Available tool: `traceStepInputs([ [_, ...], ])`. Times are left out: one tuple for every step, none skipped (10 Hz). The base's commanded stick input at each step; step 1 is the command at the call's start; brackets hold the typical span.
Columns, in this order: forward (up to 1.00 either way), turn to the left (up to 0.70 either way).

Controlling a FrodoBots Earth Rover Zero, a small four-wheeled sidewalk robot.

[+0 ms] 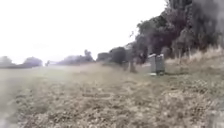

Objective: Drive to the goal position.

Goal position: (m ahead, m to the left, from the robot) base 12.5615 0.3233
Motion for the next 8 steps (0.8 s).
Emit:
traceStepInputs([
  [0.7, -0.03],
  [0.7, -0.01],
  [0.7, 0.0],
  [0.7, 0.0],
  [0.7, 0.0],
  [0.7, 0.0],
  [0.7, 0.0],
  [0.7, 0.0],
])
